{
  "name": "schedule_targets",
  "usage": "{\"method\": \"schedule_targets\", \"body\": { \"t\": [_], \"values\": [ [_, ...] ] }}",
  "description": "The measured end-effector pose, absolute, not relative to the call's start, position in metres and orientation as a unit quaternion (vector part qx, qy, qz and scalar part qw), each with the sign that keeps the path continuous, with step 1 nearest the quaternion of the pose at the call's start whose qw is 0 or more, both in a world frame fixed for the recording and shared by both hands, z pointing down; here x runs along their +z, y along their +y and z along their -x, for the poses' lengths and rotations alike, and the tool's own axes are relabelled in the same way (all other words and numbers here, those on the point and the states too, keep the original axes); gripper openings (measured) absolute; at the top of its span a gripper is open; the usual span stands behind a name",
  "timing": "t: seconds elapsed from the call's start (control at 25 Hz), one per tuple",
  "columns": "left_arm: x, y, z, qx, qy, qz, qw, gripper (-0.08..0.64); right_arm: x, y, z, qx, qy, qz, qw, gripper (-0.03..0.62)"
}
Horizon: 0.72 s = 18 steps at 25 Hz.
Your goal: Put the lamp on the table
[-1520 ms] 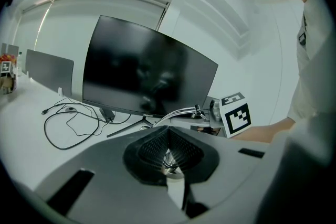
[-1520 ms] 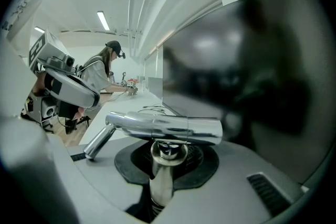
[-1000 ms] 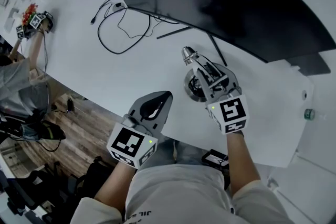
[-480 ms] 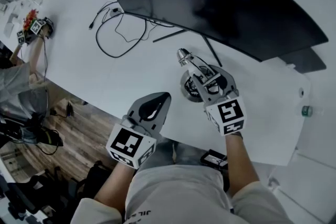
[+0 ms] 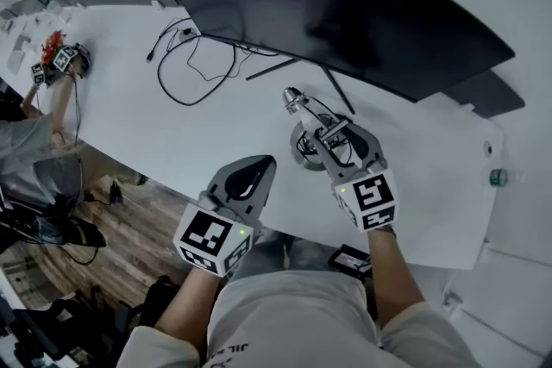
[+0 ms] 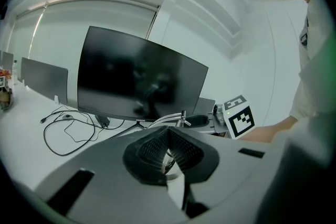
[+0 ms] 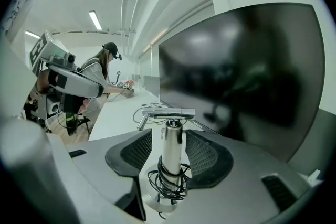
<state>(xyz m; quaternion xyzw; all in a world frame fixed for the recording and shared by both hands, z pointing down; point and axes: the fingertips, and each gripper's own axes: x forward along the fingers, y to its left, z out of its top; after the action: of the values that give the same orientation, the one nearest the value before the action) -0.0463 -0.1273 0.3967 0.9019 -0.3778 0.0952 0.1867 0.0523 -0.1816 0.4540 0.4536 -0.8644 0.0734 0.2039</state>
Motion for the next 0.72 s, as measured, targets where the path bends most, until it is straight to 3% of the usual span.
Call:
{"method": "schedule_targets", "body": {
  "t": [0.4,0.72],
  "values": [
    [0.380,-0.117,0.044,0.085,-0.374,-0.909,0.166,0.003,0.439,-0.157,-0.061,0.071,-0.863,-0.455,0.207,0.209],
    [0.368,-0.108,0.037,0.074,-0.368,-0.913,0.160,0.003,0.421,-0.142,-0.073,0.067,-0.861,-0.464,0.197,0.140]
  ]
}}
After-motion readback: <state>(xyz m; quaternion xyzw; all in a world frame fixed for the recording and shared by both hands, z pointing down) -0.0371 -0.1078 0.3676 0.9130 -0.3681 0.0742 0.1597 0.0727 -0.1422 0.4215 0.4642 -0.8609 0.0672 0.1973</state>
